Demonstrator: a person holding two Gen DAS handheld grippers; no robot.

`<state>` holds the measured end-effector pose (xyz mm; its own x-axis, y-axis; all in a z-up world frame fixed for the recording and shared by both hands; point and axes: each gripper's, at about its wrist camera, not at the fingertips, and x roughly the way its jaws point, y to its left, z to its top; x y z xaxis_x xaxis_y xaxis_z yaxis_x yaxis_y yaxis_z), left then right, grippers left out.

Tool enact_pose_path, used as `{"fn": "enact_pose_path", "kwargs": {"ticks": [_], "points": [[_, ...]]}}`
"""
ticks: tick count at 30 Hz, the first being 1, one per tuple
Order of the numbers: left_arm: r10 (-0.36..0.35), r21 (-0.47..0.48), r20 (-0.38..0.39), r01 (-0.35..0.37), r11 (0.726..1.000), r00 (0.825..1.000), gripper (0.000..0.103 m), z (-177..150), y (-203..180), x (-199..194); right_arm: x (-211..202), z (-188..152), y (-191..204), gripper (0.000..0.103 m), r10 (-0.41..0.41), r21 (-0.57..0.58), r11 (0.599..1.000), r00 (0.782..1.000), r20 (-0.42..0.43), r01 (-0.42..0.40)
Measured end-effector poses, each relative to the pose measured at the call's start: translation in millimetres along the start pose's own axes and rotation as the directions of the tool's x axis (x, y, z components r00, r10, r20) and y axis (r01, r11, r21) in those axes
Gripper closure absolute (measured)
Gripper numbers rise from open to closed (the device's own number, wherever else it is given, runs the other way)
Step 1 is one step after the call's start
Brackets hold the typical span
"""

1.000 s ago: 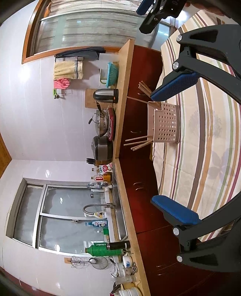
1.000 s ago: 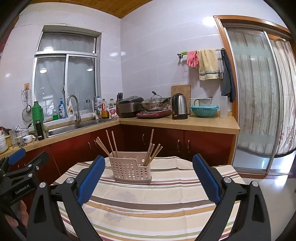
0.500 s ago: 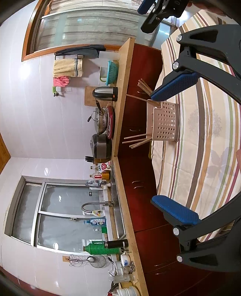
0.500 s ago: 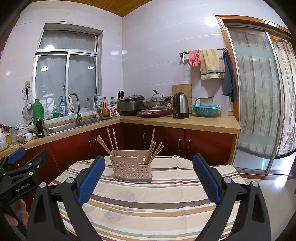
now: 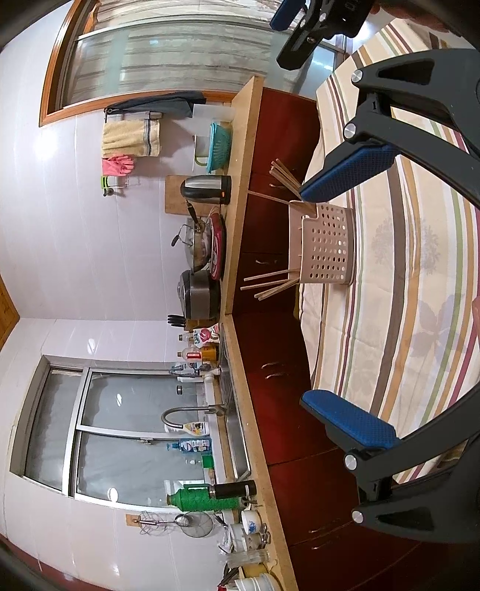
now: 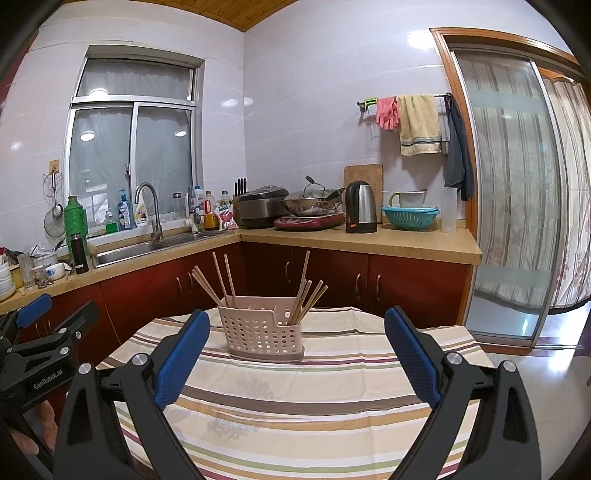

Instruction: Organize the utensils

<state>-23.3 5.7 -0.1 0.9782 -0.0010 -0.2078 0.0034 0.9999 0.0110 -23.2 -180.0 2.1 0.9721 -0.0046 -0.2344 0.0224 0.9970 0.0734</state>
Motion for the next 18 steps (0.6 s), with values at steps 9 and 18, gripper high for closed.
{"fn": "enact_pose_path", "kwargs": {"ticks": [9,18], "points": [[-0.005,0.0,0.001,0.005,1.0,1.0,0.004,-0.8,0.8,1.3,4.3,-2.9,-0.7,0.01,0.0,0.001,1.0,1.0,-0.007,0.0],[-0.007,-0.001,0.003,0.007,1.0,1.0,0.004,-0.8,-0.5,1.5,8.5,-6.3,-0.7,0.01,-0.002,-0.001,1.0,1.0,-0.015,0.002]]}}
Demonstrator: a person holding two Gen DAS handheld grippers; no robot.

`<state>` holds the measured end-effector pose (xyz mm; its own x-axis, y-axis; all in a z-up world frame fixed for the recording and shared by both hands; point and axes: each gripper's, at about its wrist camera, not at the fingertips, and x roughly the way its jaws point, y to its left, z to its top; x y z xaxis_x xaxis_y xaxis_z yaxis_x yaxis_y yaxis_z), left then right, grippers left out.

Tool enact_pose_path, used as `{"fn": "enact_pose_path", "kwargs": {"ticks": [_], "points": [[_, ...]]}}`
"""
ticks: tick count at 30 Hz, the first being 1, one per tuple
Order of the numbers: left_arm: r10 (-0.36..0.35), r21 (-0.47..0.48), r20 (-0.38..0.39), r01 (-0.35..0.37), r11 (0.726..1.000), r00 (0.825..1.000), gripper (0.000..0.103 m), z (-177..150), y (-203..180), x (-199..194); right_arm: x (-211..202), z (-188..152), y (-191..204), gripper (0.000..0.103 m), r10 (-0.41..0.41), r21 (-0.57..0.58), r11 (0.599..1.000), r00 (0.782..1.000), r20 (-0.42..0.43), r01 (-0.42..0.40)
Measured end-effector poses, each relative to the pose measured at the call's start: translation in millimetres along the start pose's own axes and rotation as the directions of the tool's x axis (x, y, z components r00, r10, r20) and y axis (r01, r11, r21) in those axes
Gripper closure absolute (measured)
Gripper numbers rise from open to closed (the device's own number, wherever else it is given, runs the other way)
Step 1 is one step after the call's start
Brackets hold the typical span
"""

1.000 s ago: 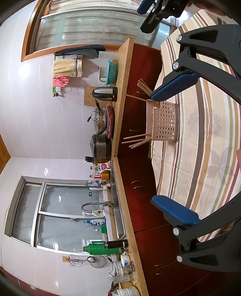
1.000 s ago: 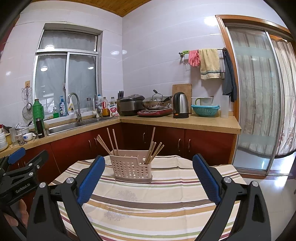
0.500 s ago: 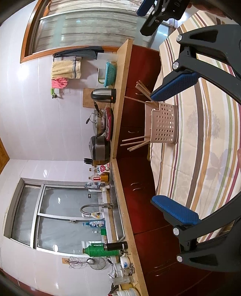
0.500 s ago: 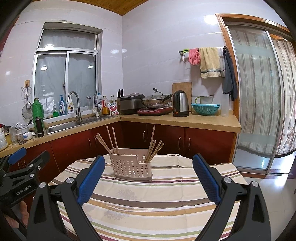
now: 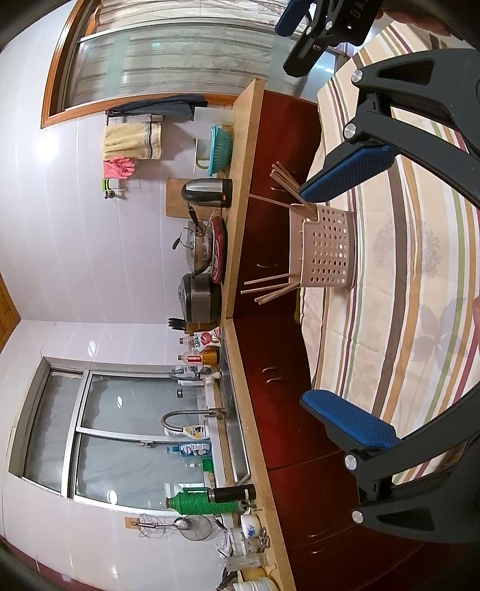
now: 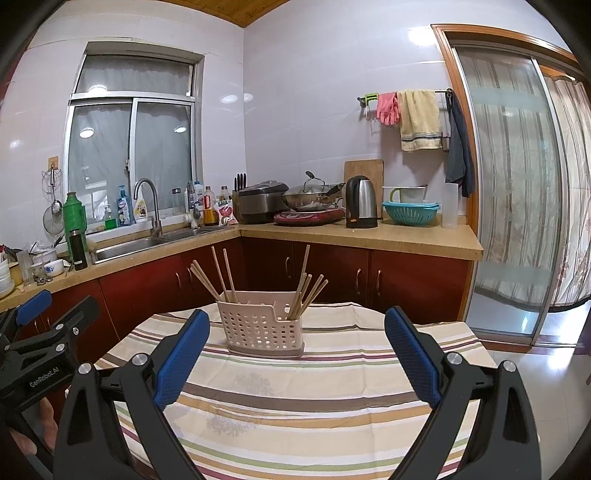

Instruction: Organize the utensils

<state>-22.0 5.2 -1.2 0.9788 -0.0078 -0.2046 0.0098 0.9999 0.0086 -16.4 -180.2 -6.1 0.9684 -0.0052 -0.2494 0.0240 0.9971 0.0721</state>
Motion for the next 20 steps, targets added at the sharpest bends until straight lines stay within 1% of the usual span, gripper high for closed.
{"fn": "enact_pose_path", "kwargs": {"ticks": [6,10,15,20], "points": [[0.005,-0.009,-0.001,-0.005,1.0,1.0,0.004,-1.4,0.5,2.3,2.3,-1.3,1.5,0.01,-0.001,0.0,1.0,1.0,-0.007,0.001],[-0.019,-0.023,-0.019,0.018,1.0,1.0,0.004,-0.4,3.5,10.3,7.0,-5.1,0.8,0.01,-0.001,0.001,1.0,1.0,-0.017,0.001],[0.004,-0.026,-0.022,-0.005,1.0,1.0,0.004,-2.7,7.0,19.5,12.9,-6.0,-2.1,0.01,-0.007,0.005,1.0,1.0,-0.03,0.007],[0.001,-0.043,-0.065,-0.003,0.999,0.998,0.004,-7.8,12.6,41.7,23.6,-11.0,-8.1,0.01,-0.018,0.016,1.0,0.999,-0.051,0.019]]}}
